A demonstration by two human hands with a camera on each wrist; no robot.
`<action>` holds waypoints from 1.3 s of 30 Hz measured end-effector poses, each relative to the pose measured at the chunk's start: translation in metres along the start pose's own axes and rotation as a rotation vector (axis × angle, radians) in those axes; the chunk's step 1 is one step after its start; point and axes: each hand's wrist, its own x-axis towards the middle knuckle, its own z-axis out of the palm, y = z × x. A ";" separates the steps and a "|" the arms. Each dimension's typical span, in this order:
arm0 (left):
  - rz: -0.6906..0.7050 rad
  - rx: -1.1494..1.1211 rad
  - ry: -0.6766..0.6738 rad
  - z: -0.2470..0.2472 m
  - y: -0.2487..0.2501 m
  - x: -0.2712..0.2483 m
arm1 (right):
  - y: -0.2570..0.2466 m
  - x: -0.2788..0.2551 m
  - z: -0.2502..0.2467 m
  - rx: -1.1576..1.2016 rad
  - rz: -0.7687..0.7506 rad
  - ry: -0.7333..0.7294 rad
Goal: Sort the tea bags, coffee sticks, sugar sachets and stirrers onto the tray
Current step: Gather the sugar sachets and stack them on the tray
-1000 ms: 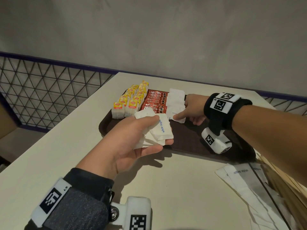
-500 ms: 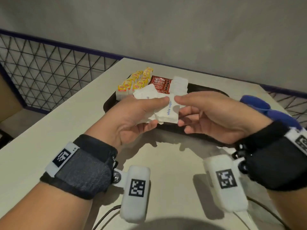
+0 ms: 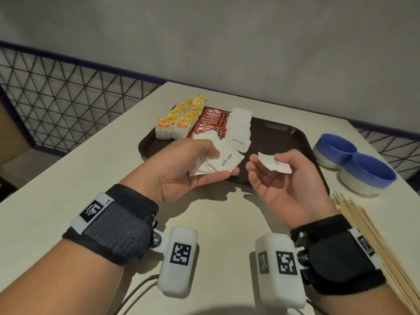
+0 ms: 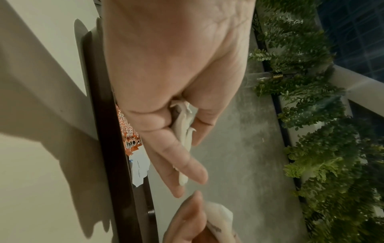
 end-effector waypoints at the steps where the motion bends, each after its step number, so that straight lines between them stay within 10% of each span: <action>1: 0.004 0.017 0.001 0.000 0.000 0.000 | -0.001 0.000 -0.002 0.039 -0.005 0.010; 19: 0.101 0.171 0.050 -0.003 -0.006 0.003 | 0.013 -0.002 0.002 -0.143 0.017 -0.148; 39: 0.114 0.232 0.035 0.002 -0.008 0.001 | 0.024 -0.010 0.005 -0.555 -0.384 -0.319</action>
